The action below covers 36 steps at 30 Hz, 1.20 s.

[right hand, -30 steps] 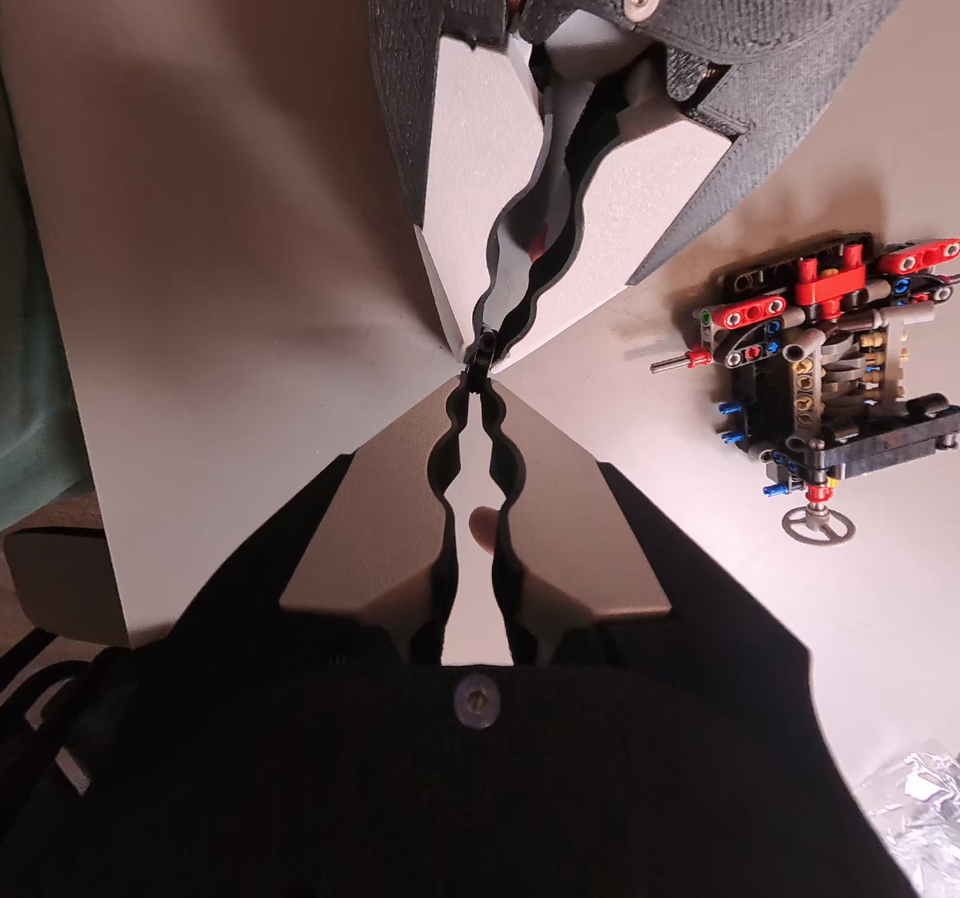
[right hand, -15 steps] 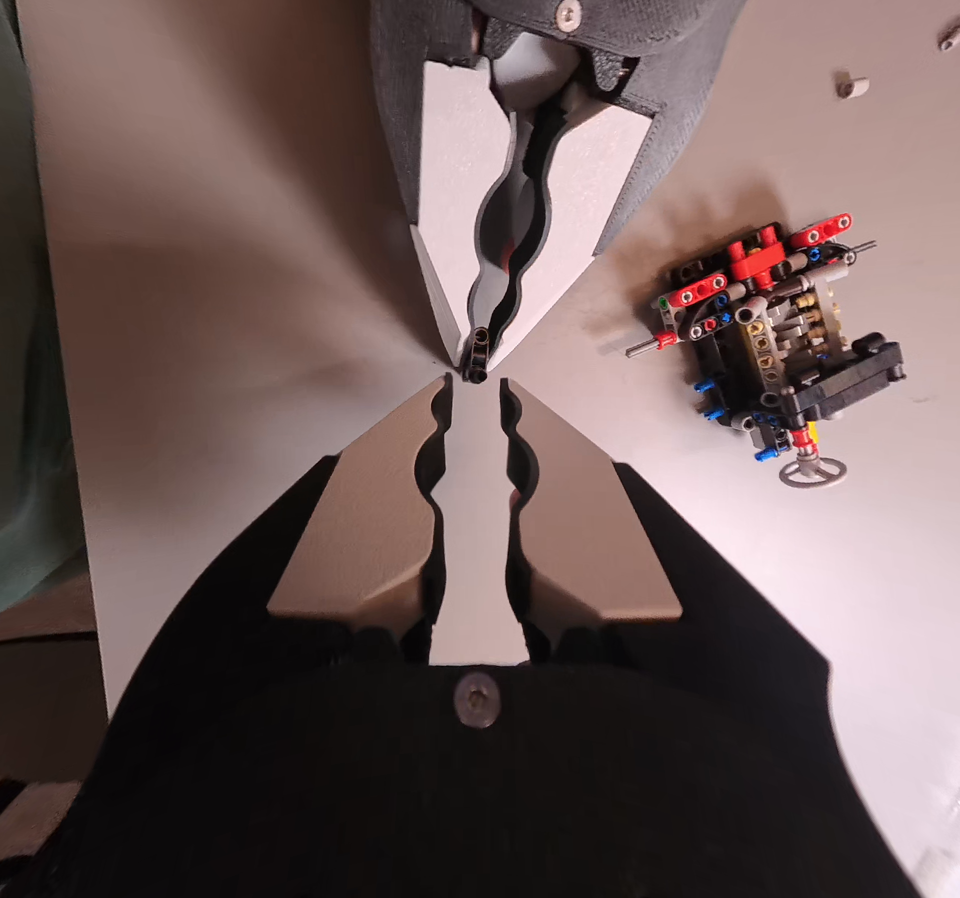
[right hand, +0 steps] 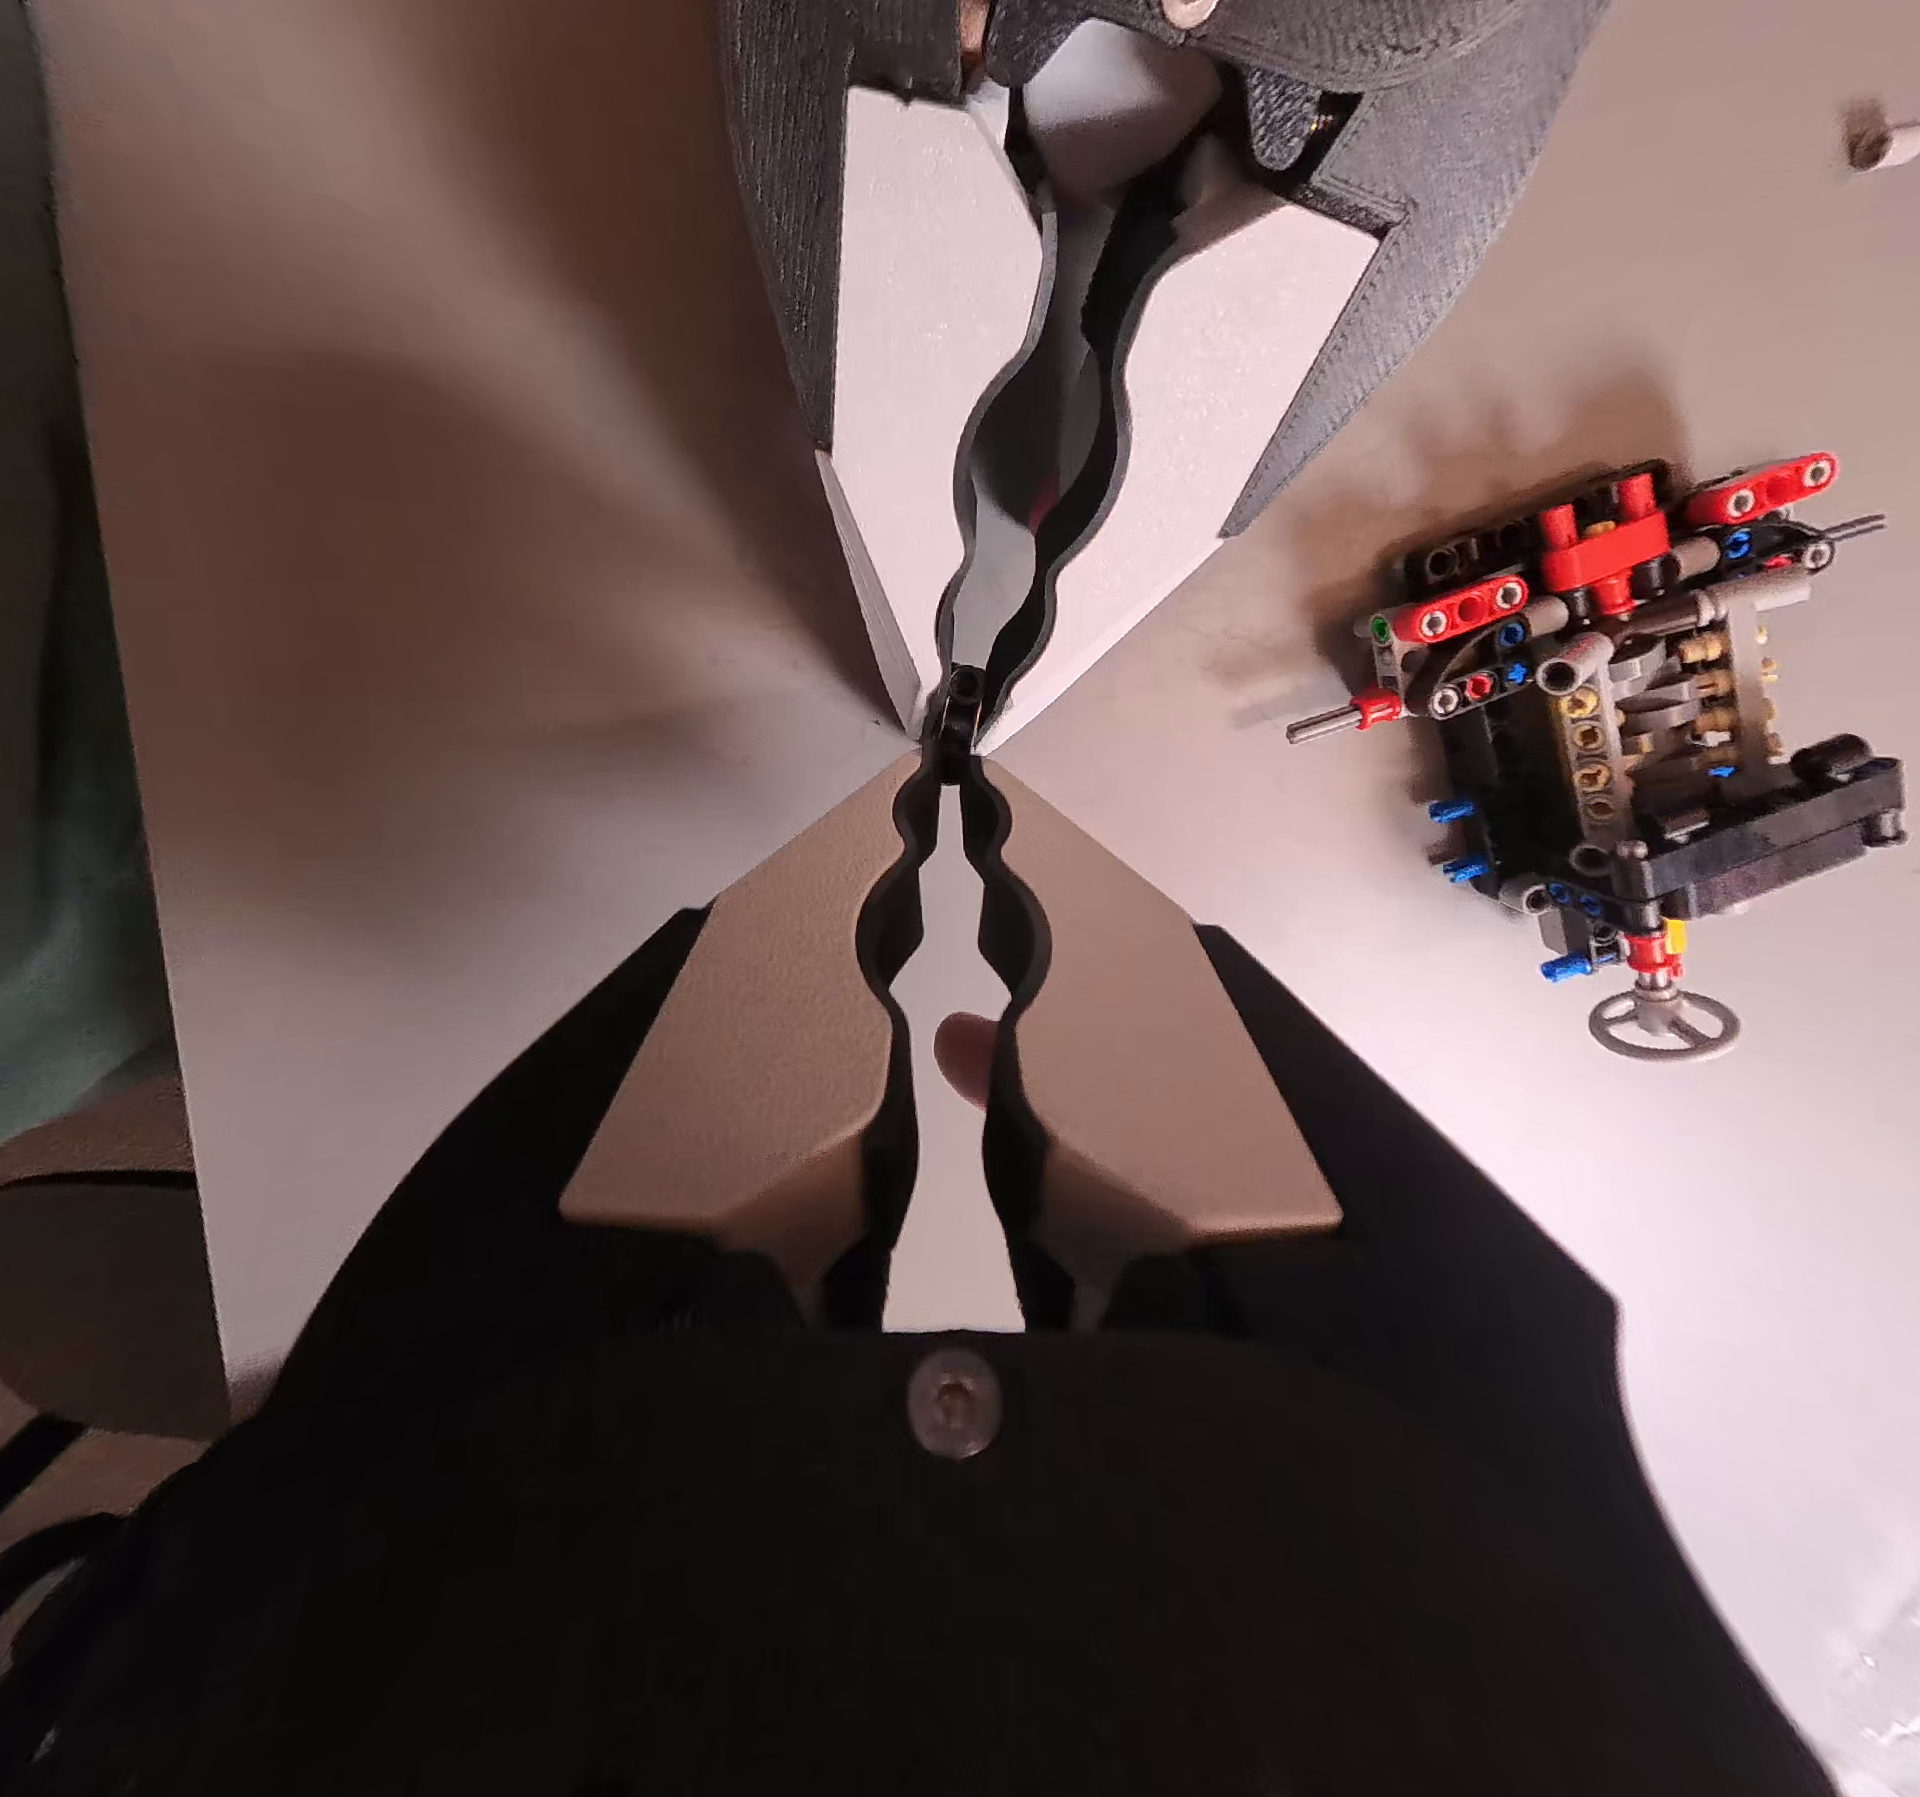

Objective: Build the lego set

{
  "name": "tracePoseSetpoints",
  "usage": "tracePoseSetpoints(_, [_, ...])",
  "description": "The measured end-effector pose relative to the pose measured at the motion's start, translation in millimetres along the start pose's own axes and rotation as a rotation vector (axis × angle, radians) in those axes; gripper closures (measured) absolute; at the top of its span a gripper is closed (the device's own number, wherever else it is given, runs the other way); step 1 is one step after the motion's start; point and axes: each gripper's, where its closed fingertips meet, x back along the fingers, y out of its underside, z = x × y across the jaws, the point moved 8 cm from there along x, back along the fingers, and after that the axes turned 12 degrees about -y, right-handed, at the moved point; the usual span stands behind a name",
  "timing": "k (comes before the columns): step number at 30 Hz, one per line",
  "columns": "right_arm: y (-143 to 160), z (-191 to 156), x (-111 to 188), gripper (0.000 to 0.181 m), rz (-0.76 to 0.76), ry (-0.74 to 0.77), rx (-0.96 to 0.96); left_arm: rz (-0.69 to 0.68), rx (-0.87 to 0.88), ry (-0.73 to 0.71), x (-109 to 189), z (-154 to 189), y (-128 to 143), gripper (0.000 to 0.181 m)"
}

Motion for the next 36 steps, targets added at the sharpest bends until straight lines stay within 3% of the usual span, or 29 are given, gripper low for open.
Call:
tracePoseSetpoints(1, [0, 0, 0, 0.178, 0.0, -0.004, -0.005, 0.0, 0.0, -0.002, 0, 0, 0, 0.174])
tracePoseSetpoints(7, [7, -4, 0, 0.178, 0.115, 0.07, -0.047, 0.001, 0.003, -0.007, 0, 0, 0, 0.174])
tracePoseSetpoints(9, [16, -7, 8, 0.164, 0.2, 0.067, -0.073, 0.001, -0.001, -0.013, 0, 1, 0, 0.175])
tracePoseSetpoints(11, [30, -5, 29, 0.157, 0.293, 0.111, -0.129, 0.002, 0.005, -0.019, 0, 1, 0, 0.175])
tracePoseSetpoints(13, [57, 0, 45, 0.157, 0.288, 0.216, -0.195, 0.0, 0.01, -0.034, 0, 1, 0, 0.175])
tracePoseSetpoints(17, [90, -10, 38, 0.161, 0.315, 0.265, -0.3, -0.044, 0.014, -0.119, -2, 4, 2, 0.175])
tracePoseSetpoints(21, [71, -27, 7, 0.165, 0.419, 0.252, -0.353, -0.06, 0.078, -0.145, 1, 12, 2, 0.156])
tracePoseSetpoints(28, [35, -39, -31, 0.163, 0.535, 0.277, -0.414, -0.02, 0.119, -0.13, 13, 15, 4, 0.162])
tracePoseSetpoints(36, [31, -30, -34, 0.148, 0.507, 0.283, -0.385, -0.014, 0.084, -0.095, 10, 22, 3, 0.168])
